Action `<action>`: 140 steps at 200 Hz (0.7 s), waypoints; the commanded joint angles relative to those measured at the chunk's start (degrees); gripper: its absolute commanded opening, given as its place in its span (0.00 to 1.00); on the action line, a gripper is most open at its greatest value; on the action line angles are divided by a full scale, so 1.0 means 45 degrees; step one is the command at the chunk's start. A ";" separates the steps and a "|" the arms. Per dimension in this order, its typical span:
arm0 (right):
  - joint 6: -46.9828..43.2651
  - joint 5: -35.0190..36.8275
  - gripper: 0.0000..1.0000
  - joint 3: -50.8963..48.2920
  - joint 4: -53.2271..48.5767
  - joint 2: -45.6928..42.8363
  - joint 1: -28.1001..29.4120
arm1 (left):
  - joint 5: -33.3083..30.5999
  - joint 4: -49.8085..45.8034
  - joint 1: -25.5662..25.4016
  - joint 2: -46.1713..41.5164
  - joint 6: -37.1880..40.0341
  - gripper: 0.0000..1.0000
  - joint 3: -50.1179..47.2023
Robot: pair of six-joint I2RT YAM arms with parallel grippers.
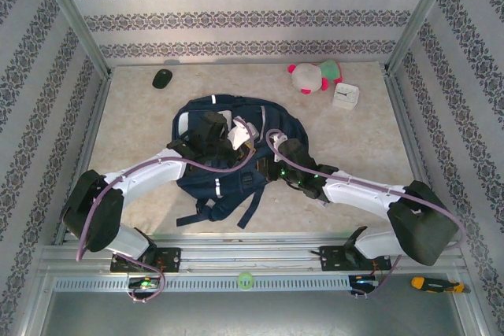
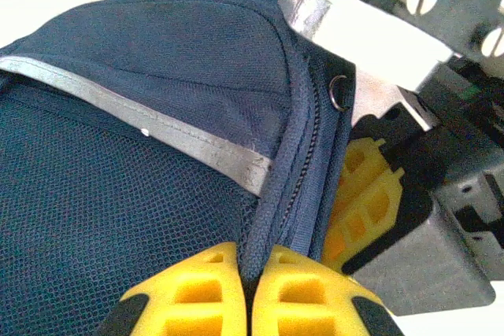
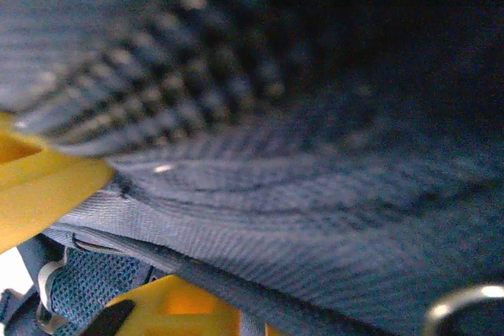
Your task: Pack books, pencil case, and school supplies into a backpack
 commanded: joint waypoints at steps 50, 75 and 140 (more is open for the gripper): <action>-0.0380 0.0180 0.00 -0.0443 -0.1687 -0.1750 -0.1644 | 0.0215 -0.0786 0.0763 -0.1230 0.1177 0.00 0.0189; -0.0867 -0.0268 0.00 -0.0293 -0.2423 -0.1843 -0.2168 | 0.0170 -0.1516 0.0825 -0.1239 0.1869 0.00 0.0123; -0.2132 -0.1088 0.00 0.0264 -0.3535 -0.1947 -0.3590 | 0.0526 -0.2537 0.0833 -0.1181 0.2779 0.00 -0.0074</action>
